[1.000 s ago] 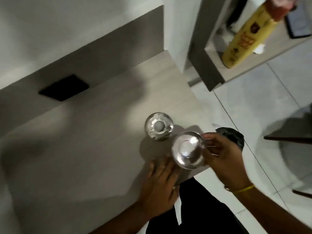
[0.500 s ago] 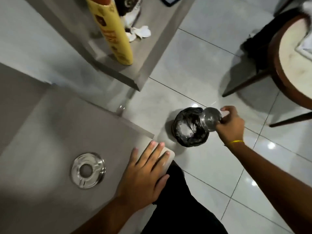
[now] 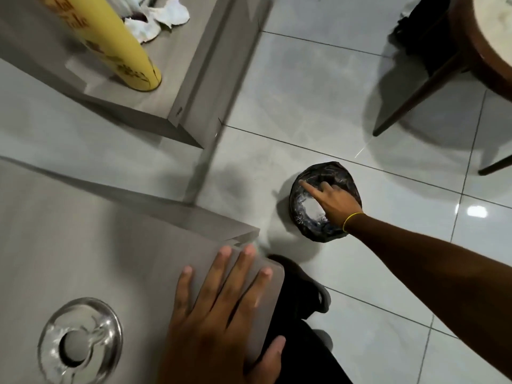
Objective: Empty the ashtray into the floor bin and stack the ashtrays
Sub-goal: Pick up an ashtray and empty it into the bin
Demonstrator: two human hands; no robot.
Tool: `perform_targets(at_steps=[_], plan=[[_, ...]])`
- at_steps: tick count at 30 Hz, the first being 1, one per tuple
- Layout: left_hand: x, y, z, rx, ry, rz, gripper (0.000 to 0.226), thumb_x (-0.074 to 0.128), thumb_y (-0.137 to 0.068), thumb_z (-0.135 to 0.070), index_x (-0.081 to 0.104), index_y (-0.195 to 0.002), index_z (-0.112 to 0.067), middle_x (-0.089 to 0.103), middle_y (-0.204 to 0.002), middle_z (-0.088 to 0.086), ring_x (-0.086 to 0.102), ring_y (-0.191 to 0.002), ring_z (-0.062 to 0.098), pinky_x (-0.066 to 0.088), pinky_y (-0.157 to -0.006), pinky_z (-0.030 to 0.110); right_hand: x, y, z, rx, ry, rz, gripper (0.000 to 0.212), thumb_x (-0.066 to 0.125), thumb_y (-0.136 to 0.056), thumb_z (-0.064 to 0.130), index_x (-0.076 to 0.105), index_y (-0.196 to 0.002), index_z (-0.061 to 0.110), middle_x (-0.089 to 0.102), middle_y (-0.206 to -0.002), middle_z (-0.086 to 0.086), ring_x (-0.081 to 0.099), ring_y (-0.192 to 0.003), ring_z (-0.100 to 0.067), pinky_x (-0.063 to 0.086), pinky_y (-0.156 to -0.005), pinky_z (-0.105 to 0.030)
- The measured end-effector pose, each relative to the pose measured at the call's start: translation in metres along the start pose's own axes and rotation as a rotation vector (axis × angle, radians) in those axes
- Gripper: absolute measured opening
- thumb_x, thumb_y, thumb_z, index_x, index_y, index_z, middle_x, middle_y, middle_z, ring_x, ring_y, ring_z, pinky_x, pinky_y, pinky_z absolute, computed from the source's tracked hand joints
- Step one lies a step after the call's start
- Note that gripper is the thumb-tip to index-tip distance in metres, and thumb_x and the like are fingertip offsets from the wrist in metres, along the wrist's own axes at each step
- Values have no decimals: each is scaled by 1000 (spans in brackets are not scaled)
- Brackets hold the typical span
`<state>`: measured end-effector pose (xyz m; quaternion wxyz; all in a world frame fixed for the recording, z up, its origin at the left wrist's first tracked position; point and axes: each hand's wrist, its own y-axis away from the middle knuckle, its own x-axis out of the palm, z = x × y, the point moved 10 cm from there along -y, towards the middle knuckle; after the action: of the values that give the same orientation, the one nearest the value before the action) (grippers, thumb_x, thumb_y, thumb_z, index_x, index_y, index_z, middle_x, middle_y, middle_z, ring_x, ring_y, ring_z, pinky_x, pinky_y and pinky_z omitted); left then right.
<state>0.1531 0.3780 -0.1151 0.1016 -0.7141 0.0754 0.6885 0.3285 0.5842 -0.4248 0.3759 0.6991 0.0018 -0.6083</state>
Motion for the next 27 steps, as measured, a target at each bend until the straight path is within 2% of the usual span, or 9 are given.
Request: perform_targets(at_steps=[3, 6, 8, 11, 15, 19, 20, 23, 27], plan=[[0, 1, 0, -8, 3, -6, 91, 62, -76, -72, 50, -154, -27, 47, -165, 7, 40, -156, 27, 35, -118, 64, 21, -8, -3, 23, 18, 85, 76, 69, -89, 4, 37, -158, 11, 48, -141, -18, 65, -117, -41, 58, -93, -49], [-1, 2, 0, -12, 21, -11, 86, 61, -81, -70, 50, -155, -28, 47, -166, 6, 39, -159, 27, 35, -121, 64, 30, -13, -1, 21, -5, 60, 100, 69, -87, 1, 14, -169, 19, 48, -139, -20, 68, -110, -43, 56, -77, -45], [-3, 2, 0, -12, 30, -18, 84, 61, -82, -69, 50, -155, -29, 48, -165, 6, 40, -158, 27, 36, -120, 64, 34, -17, -1, 19, -22, 57, 107, 73, -86, 2, 11, -170, 26, 48, -137, -19, 69, -104, -43, 48, -69, -43], [-5, 1, -1, -10, 30, -33, 81, 61, -82, -68, 52, -152, -28, 51, -162, 7, 41, -156, 28, 37, -118, 63, 39, -23, -2, -17, 87, 102, 78, 69, -90, 3, 35, -160, 11, 48, -140, -19, 68, -111, -41, 59, -86, -48], [-5, 1, -2, -3, 0, -39, 79, 61, -80, -67, 54, -150, -29, 53, -161, 7, 43, -155, 28, 38, -118, 63, 38, -30, -4, -17, 75, 91, 105, 73, -89, 3, 9, -170, 22, 49, -136, -20, 69, -107, -41, 53, -75, -45], [-3, 2, -1, 2, -27, -40, 79, 62, -79, -65, 55, -150, -31, 52, -162, 5, 44, -155, 27, 39, -118, 62, 47, -39, -3, -40, 175, 149, 62, 62, -94, -2, 47, -154, 9, 52, -137, -21, 70, -111, -42, 61, -89, -49], [-3, 3, -1, 3, -30, -41, 80, 62, -79, -65, 55, -150, -31, 52, -162, 5, 44, -155, 27, 39, -118, 62, 48, -40, -3, -38, 191, 147, 63, 61, -95, -2, 46, -155, 8, 52, -138, -21, 70, -112, -42, 61, -91, -50], [-1, 4, -1, -5, -28, -33, 82, 63, -78, -65, 53, -153, -33, 50, -164, 2, 43, -157, 26, 38, -119, 61, 50, -43, -5, -18, 111, 117, 93, 63, -95, -3, 12, -170, 15, 49, -139, -23, 67, -113, -44, 58, -88, -49], [1, 4, 0, -12, -38, -30, 84, 64, -76, -64, 53, -153, -32, 50, -164, 1, 43, -156, 26, 39, -118, 61, 57, -48, -2, -27, 155, 147, 55, 57, -97, -6, 51, -151, 4, 50, -139, -22, 68, -116, -45, 61, -94, -54]])
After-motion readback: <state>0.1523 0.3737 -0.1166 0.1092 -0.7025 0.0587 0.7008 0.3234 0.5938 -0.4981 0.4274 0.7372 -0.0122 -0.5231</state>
